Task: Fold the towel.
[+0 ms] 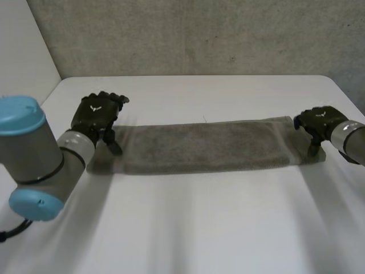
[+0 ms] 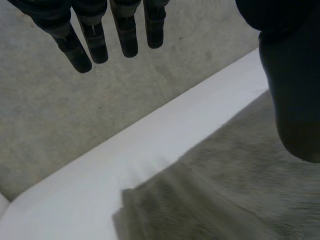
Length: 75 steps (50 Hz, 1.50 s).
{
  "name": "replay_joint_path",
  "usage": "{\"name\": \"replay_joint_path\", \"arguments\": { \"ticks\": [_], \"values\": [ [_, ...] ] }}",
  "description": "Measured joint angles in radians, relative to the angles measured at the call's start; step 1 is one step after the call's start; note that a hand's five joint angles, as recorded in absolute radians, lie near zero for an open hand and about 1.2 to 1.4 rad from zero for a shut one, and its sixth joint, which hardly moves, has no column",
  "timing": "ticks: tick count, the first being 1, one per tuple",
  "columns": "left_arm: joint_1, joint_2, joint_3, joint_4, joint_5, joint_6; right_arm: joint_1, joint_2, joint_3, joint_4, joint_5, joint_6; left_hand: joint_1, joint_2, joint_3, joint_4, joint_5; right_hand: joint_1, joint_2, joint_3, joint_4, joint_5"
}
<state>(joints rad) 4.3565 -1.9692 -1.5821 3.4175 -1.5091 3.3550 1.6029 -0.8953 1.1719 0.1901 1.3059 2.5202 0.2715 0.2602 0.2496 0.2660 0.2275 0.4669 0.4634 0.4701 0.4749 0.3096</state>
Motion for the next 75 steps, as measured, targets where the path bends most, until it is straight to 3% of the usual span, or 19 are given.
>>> {"name": "replay_joint_path", "arguments": {
  "ticks": [11, 16, 36, 44, 50, 56, 58, 67, 72, 75],
  "values": [
    [-0.005, 0.040, -0.067, 0.039, 0.007, -0.074, -0.050, 0.079, 0.009, -0.065, -0.021, -0.002, 0.000, 0.000, 0.000, 0.000, 0.000, 0.332, 0.338, 0.329, 0.324, 0.305],
    [-0.001, 0.037, -0.065, 0.038, 0.006, -0.074, -0.062, 0.106, 0.000, -0.104, -0.009, 0.000, 0.000, 0.000, 0.000, 0.000, 0.000, 0.838, 0.837, 0.838, 0.835, 0.831],
    [0.000, 0.036, -0.065, 0.037, 0.006, -0.073, -0.122, 0.098, 0.004, -0.137, 0.018, 0.000, 0.000, 0.000, 0.000, 0.000, 0.000, 0.842, 0.839, 0.865, 0.862, 0.845],
    [0.005, 0.037, -0.070, 0.037, 0.006, -0.074, -0.187, 0.072, -0.045, -0.152, 0.175, -0.056, 0.000, 0.000, 0.000, 0.000, 0.000, 0.843, 0.839, 0.865, 0.862, 0.845],
    [0.004, 0.040, -0.069, 0.037, 0.005, -0.075, -0.182, 0.027, -0.082, -0.163, 0.228, -0.121, 0.000, 0.000, 0.000, 0.000, 0.000, 0.846, 0.839, 0.865, 0.862, 0.845],
    [-0.001, 0.043, -0.065, 0.037, 0.003, -0.078, 0.021, -0.052, -0.107, -0.189, 0.196, -0.112, 0.000, 0.000, 0.000, 0.000, 0.000, 0.848, 0.851, 0.865, 0.862, 0.845],
    [-0.003, 0.044, -0.065, 0.037, 0.002, -0.078, 0.144, -0.070, -0.110, -0.201, 0.174, -0.103, 0.000, 0.000, 0.000, 0.000, 0.000, 0.848, 0.851, 0.865, 0.862, 0.845],
    [-0.002, 0.043, -0.068, 0.037, 0.001, -0.079, 0.538, -0.019, -0.097, -0.213, 0.088, -0.138, 0.000, 0.000, 0.000, 0.000, 0.000, 0.848, 0.851, 0.865, 0.862, 0.845],
    [-0.002, 0.043, -0.070, 0.037, 0.001, -0.078, 0.648, 0.061, -0.091, -0.212, 0.042, -0.155, 0.000, 0.000, 0.000, 0.000, 0.000, 0.848, 0.851, 0.865, 0.862, 0.845],
    [-0.001, 0.042, -0.072, 0.038, 0.002, -0.078, 0.673, 0.089, -0.086, -0.213, 0.018, -0.152, 0.000, 0.000, 0.000, 0.000, 0.000, 0.644, 0.658, 0.659, 0.655, 0.642]
  ]
}}
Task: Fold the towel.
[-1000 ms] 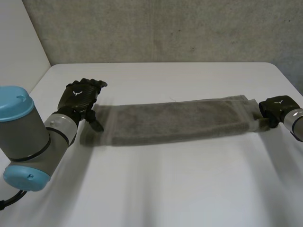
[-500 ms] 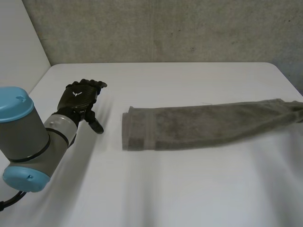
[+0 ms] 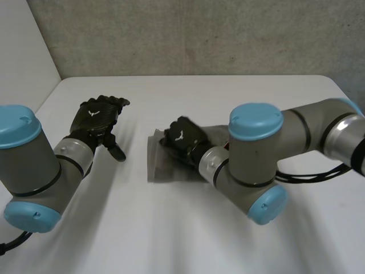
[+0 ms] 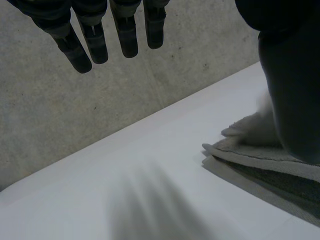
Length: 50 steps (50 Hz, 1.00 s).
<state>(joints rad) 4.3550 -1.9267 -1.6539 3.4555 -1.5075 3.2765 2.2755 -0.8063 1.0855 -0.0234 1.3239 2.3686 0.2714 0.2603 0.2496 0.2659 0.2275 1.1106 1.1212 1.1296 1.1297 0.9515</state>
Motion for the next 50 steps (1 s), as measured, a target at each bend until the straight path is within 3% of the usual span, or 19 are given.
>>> {"name": "replay_joint_path", "arguments": {
  "ticks": [7, 10, 19, 29, 38, 44, 50],
  "values": [
    [-0.002, -0.001, -0.003, 0.001, 0.001, 0.000, -0.010, -0.005, 0.019, -0.024, -0.022, 0.067, 0.000, 0.000, 0.000, 0.000, 0.000, -0.705, -0.712, -0.718, -0.719, -0.743],
    [-0.003, -0.001, -0.003, 0.001, 0.001, 0.000, -0.040, -0.043, 0.042, -0.038, -0.022, 0.133, 0.000, 0.000, 0.000, 0.000, 0.000, -0.843, -0.865, -0.871, -0.869, -0.890],
    [-0.007, -0.001, -0.003, 0.001, 0.001, 0.001, -0.185, -0.196, 0.163, -0.027, -0.013, 0.330, 0.000, 0.000, 0.000, 0.000, 0.000, -0.882, -0.878, -0.892, -0.876, -0.891],
    [-0.019, -0.001, -0.003, 0.002, 0.001, 0.002, -0.327, -0.249, 0.341, 0.019, -0.004, 0.317, 0.000, 0.000, 0.000, 0.000, 0.000, -0.881, -0.877, -0.891, -0.876, -0.891],
    [-0.031, -0.005, -0.007, 0.002, 0.001, 0.003, -0.404, -0.218, 0.418, -0.034, 0.066, 0.222, 0.000, 0.000, 0.000, 0.000, 0.000, -0.362, -0.373, -0.384, -0.385, -0.379],
    [-0.033, -0.007, -0.009, 0.002, 0.001, 0.003, -0.409, -0.194, 0.425, -0.093, 0.138, 0.165, 0.000, 0.000, 0.000, 0.000, 0.000, -0.201, -0.214, -0.225, -0.225, -0.227],
    [-0.033, -0.006, -0.013, 0.003, 0.001, 0.003, -0.400, -0.187, 0.422, -0.130, 0.213, 0.117, 0.000, 0.000, 0.000, 0.000, 0.000, -0.176, -0.198, -0.203, -0.204, -0.209]
  ]
}}
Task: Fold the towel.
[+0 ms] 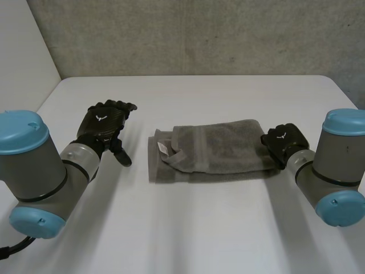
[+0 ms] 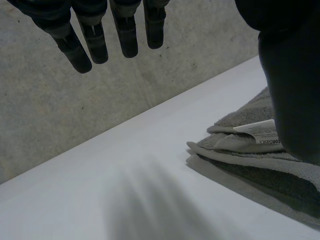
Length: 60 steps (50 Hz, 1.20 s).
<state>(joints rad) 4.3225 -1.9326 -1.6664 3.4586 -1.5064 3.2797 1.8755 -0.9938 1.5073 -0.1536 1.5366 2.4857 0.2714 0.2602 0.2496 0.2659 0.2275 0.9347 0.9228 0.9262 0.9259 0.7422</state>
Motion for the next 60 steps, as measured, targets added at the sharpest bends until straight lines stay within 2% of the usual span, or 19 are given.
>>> {"name": "replay_joint_path", "arguments": {
  "ticks": [10, 13, 18, 29, 32, 35, 39, 52, 56, 60],
  "values": [
    [0.000, 0.001, -0.003, 0.001, 0.000, 0.000, 0.002, 0.018, 0.002, -0.007, 0.019, -0.011, 0.000, 0.000, 0.000, 0.000, 0.000, -0.115, -0.095, -0.104, -0.095, -0.096],
    [0.000, 0.001, -0.005, 0.001, 0.001, 0.000, -0.001, 0.024, 0.007, -0.006, 0.006, -0.006, 0.000, 0.000, 0.000, 0.000, 0.000, -0.138, -0.113, -0.126, -0.117, -0.118],
    [0.000, 0.001, -0.006, 0.002, 0.001, 0.000, -0.006, 0.023, 0.022, -0.007, -0.020, 0.005, 0.000, 0.000, 0.000, 0.000, 0.000, -0.287, -0.277, -0.293, -0.292, -0.300],
    [-0.001, 0.001, -0.007, 0.002, 0.002, 0.002, -0.012, -0.005, 0.069, -0.026, -0.089, 0.082, 0.000, 0.000, 0.000, 0.000, 0.000, -0.289, -0.277, -0.294, -0.294, -0.296],
    [-0.001, 0.000, -0.007, 0.002, 0.002, 0.002, -0.013, -0.008, 0.073, -0.029, -0.101, 0.099, 0.000, 0.000, 0.000, 0.000, 0.000, -0.223, -0.219, -0.226, -0.228, -0.213],
    [-0.001, 0.000, -0.007, 0.002, 0.002, 0.002, -0.013, -0.009, 0.072, -0.031, -0.108, 0.113, 0.000, 0.000, 0.000, 0.000, 0.000, 0.105, 0.123, 0.113, 0.103, 0.117],
    [-0.001, -0.001, -0.007, 0.002, 0.002, 0.002, -0.013, -0.006, 0.065, -0.034, -0.108, 0.117, 0.000, 0.000, 0.000, 0.000, 0.000, 0.339, 0.367, 0.368, 0.373, 0.389],
    [-0.001, 0.003, -0.004, 0.001, 0.001, 0.001, 0.009, -0.008, -0.034, -0.021, -0.037, 0.027, 0.000, 0.000, 0.000, 0.000, 0.000, 0.362, 0.375, 0.408, 0.411, 0.416],
    [-0.001, 0.007, 0.002, 0.000, 0.001, 0.000, 0.081, -0.033, -0.088, -0.021, -0.023, -0.030, 0.000, 0.000, 0.000, 0.000, 0.000, 0.364, 0.375, 0.408, 0.411, 0.416],
    [0.000, 0.019, 0.009, 0.005, -0.002, -0.004, 0.240, -0.026, -0.176, -0.021, -0.028, -0.080, 0.000, 0.000, 0.000, 0.000, 0.000, 0.367, 0.377, 0.408, 0.411, 0.419]
  ]
}}
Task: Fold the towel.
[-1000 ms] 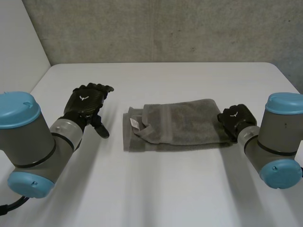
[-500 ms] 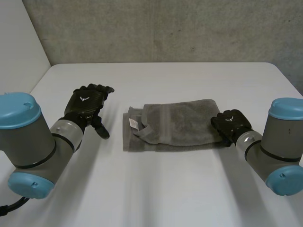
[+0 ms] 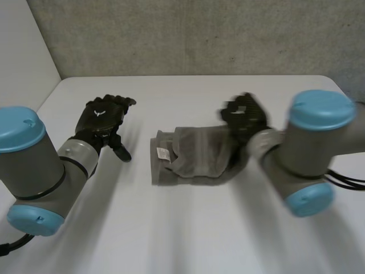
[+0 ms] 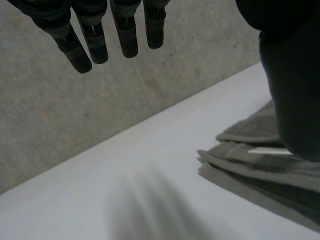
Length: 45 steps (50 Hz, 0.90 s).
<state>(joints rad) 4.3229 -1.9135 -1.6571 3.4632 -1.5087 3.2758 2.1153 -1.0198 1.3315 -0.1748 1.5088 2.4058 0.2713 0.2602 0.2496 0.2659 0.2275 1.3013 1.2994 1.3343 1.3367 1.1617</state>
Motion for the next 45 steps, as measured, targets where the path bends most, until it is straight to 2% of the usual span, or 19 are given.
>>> {"name": "replay_joint_path", "arguments": {
  "ticks": [5, 7, 11, 14, 17, 19, 25, 29, 37, 45],
  "values": [
    [0.005, 0.025, -0.002, 0.021, -0.007, -0.018, 0.179, 0.066, -0.086, 0.003, -0.035, -0.050, 0.000, 0.000, 0.000, 0.000, 0.000, 0.001, 0.000, 0.000, 0.000, 0.001],
    [0.011, 0.039, -0.007, 0.037, -0.010, -0.043, 0.251, 0.108, -0.106, 0.005, -0.079, -0.085, 0.000, 0.000, 0.000, 0.000, 0.000, 0.001, 0.000, 0.000, 0.000, 0.001],
    [0.021, 0.054, -0.012, 0.053, -0.013, -0.085, 0.304, 0.147, -0.108, 0.004, -0.142, -0.111, 0.000, 0.000, 0.000, 0.000, 0.000, 0.002, 0.000, 0.000, 0.000, 0.001],
    [0.029, 0.057, -0.011, 0.056, -0.013, -0.100, 0.305, 0.151, -0.099, 0.001, -0.162, -0.092, 0.000, 0.000, 0.000, 0.000, 0.000, -0.244, -0.250, -0.269, -0.269, -0.276],
    [0.035, 0.057, -0.006, 0.056, -0.012, -0.108, 0.270, 0.130, -0.085, 0.000, -0.169, -0.008, 0.000, 0.000, 0.000, 0.000, 0.000, -0.854, -0.868, -0.876, -0.877, -0.899],
    [0.037, 0.056, -0.003, 0.055, -0.012, -0.109, 0.250, 0.115, -0.079, 0.000, -0.168, 0.039, 0.000, 0.000, 0.000, 0.000, 0.000, -1.007, -1.018, -1.043, -1.045, -1.079],
    [0.027, 0.050, 0.029, 0.055, -0.007, -0.105, 0.132, -0.004, -0.034, 0.005, -0.166, 0.330, 0.000, 0.000, 0.000, 0.000, 0.000, -1.072, -1.057, -1.097, -1.084, -1.102],
    [0.015, 0.041, 0.058, 0.052, -0.006, -0.105, 0.057, -0.058, -0.011, 0.028, -0.163, 0.453, 0.000, 0.000, 0.000, 0.000, 0.002, -1.073, -1.057, -1.097, -1.084, -1.102],
    [-0.073, -0.043, 0.133, 0.023, -0.008, -0.103, -0.052, -0.078, -0.006, 0.119, -0.168, 0.528, 0.000, 0.000, 0.000, 0.000, 0.003, -1.073, -1.057, -1.097, -1.084, -1.102],
    [-0.150, -0.174, 0.157, -0.075, -0.035, -0.097, -0.056, 0.054, -0.094, 0.209, -0.169, 0.522, 0.000, 0.000, 0.000, 0.000, 0.003, -1.073, -1.057, -1.097, -1.084, -1.102]
  ]
}}
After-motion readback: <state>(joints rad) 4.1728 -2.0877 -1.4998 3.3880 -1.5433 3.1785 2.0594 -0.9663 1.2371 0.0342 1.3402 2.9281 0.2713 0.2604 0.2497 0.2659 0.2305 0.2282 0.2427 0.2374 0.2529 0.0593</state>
